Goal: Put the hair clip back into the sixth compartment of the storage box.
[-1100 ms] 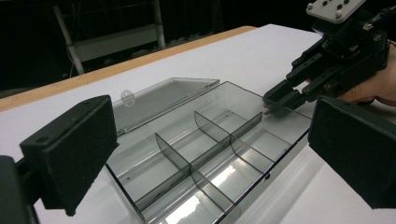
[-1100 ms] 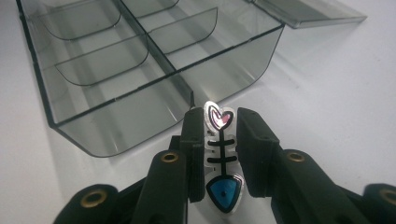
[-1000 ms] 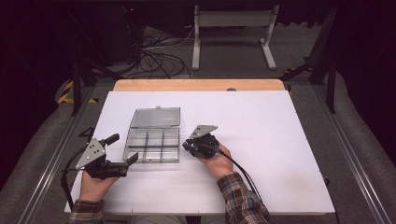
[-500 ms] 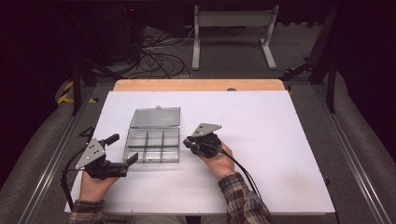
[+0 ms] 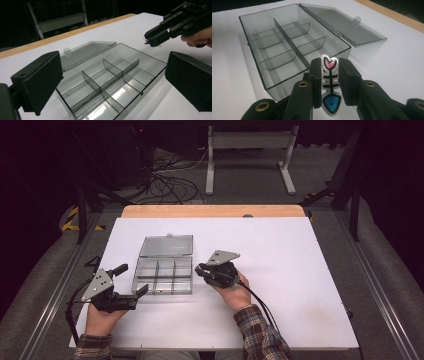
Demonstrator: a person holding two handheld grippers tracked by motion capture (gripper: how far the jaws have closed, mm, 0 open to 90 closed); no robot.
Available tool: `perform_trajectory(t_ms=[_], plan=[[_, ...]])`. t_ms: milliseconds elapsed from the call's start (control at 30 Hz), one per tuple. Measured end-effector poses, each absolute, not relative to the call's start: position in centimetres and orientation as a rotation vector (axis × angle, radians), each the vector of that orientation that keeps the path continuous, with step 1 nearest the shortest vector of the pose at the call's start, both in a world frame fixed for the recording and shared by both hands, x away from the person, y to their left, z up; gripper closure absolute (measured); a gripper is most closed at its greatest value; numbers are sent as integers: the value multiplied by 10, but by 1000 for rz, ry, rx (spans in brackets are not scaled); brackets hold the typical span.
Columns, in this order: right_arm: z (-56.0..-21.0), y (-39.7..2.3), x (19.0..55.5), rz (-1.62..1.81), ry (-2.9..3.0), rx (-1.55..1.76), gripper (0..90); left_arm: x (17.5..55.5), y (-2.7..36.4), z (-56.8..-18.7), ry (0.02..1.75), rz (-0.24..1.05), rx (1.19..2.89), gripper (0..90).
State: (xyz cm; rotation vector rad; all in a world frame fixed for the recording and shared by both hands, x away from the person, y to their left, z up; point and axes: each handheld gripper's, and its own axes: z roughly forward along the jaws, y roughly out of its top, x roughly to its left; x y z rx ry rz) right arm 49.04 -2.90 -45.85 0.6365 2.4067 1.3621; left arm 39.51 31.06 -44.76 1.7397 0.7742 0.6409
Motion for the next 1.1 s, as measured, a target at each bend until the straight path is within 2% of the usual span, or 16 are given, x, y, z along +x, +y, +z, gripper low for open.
perform_trajectory(t_ms=[467,1100], plan=[[-448,-14,483,1398,2407,572,739,395,312,-447,774,636,1731,24],[-452,11,478,1417,2453,552,738,395,312,-447,772,642,1734,23]])
